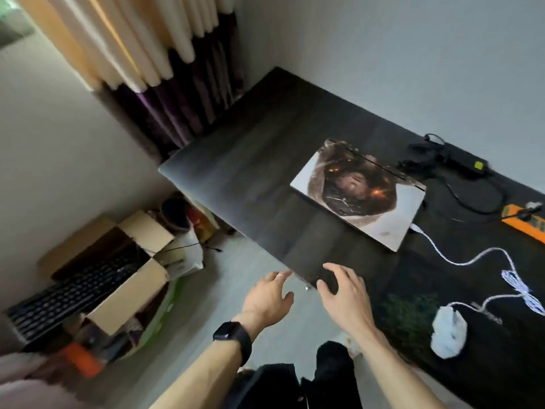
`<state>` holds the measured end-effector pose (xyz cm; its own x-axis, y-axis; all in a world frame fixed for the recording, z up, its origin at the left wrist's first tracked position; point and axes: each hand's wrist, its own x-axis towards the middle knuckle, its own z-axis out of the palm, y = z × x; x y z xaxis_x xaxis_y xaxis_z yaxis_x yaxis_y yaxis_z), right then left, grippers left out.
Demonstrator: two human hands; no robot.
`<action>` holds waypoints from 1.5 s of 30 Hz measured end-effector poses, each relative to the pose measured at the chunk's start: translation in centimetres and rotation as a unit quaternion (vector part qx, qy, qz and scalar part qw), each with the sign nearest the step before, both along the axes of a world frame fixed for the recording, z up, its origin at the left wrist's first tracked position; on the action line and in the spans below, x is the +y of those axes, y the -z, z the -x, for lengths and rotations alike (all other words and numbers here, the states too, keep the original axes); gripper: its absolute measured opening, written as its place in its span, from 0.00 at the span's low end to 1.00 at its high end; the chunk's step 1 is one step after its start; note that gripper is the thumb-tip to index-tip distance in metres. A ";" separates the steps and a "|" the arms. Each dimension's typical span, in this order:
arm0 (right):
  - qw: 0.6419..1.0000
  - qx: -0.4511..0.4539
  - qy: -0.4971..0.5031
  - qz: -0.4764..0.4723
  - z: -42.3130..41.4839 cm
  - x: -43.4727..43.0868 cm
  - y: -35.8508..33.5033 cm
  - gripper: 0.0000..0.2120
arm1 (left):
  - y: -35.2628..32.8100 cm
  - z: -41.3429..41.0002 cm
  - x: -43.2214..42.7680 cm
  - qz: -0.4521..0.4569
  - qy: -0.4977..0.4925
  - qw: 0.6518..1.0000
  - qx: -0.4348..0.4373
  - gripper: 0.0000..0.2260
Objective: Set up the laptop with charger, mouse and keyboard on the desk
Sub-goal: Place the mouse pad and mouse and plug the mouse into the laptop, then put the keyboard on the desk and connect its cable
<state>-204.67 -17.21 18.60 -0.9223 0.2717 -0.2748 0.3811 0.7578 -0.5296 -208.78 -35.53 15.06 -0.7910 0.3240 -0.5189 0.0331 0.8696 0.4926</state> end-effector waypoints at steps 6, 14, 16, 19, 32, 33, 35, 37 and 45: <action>0.974 -0.011 -0.222 0.037 3.0 -18.6 -1.2 0.17 | -1.6 -3.5 -18.9 0.025 -0.222 0.975 0.008 0.24; 0.915 -0.107 -0.387 0.046 7.1 -31.3 0.5 0.17 | -0.1 -6.5 -31.3 0.011 -0.405 0.914 -0.033 0.23; 0.904 -0.137 -0.402 0.039 8.7 -33.3 1.8 0.17 | 0.7 -5.8 -33.5 0.009 -0.422 0.905 -0.048 0.23; 0.892 -0.167 -0.419 0.036 11.9 -36.4 4.0 0.18 | 1.7 -3.7 -37.3 0.024 -0.449 0.891 -0.059 0.22; 0.866 -0.323 -0.381 -0.023 28.7 -49.3 20.3 0.27 | 10.5 8.4 -54.5 0.187 -0.388 0.897 -0.103 0.23; 0.868 -0.325 -0.374 -0.033 29.5 -50.3 21.7 0.29 | 11.7 9.1 -55.8 0.195 -0.380 0.898 -0.101 0.24; 0.868 -0.333 -0.365 -0.047 30.5 -52.1 24.0 0.34 | 13.9 10.5 -58.1 0.210 -0.360 0.903 -0.101 0.24; 0.864 -0.340 -0.367 -0.056 30.9 -53.7 27.1 0.40 | 16.8 11.7 -60.0 0.229 -0.335 0.908 -0.104 0.26; 0.899 -0.301 -0.302 -0.105 27.1 -57.1 35.2 0.31 | 25.6 14.0 -65.1 0.269 -0.329 0.900 -0.097 0.33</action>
<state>-231.76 -74.31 -16.55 -0.6212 -0.1237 -0.7738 0.0367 0.9818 -0.1863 -222.80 -100.63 -10.59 -0.5973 -0.5198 -0.6108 -0.6169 0.7844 -0.0644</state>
